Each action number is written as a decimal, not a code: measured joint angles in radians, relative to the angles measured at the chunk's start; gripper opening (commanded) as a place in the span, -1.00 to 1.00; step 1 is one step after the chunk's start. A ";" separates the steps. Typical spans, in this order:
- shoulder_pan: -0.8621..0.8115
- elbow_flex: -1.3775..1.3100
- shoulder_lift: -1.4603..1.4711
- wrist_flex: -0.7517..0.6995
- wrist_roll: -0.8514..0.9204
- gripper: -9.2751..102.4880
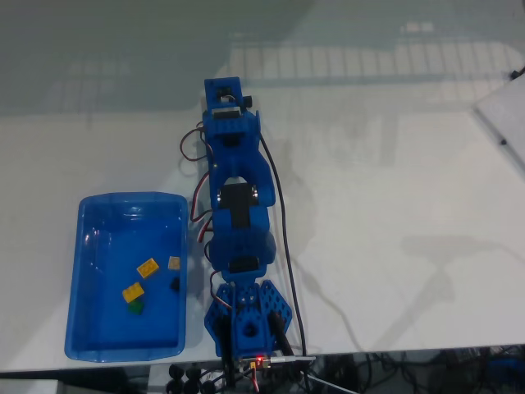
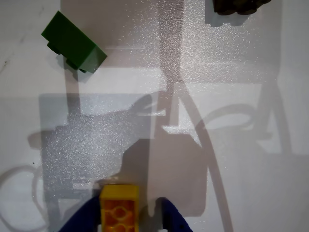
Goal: Pick up all the lego then put into the bin
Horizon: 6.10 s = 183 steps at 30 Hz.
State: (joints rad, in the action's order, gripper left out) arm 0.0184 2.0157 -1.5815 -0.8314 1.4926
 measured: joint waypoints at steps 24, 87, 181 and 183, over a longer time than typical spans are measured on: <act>0.195 0.023 -0.497 -0.103 -0.264 -0.84; 0.143 -0.163 -0.061 0.067 -0.871 -0.26; 0.074 -0.718 0.491 -0.225 -0.839 -0.84; 0.078 -0.718 0.483 -0.232 -0.841 -0.84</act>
State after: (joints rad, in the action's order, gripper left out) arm 0.0966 1.2977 -1.0983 -1.0630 0.6519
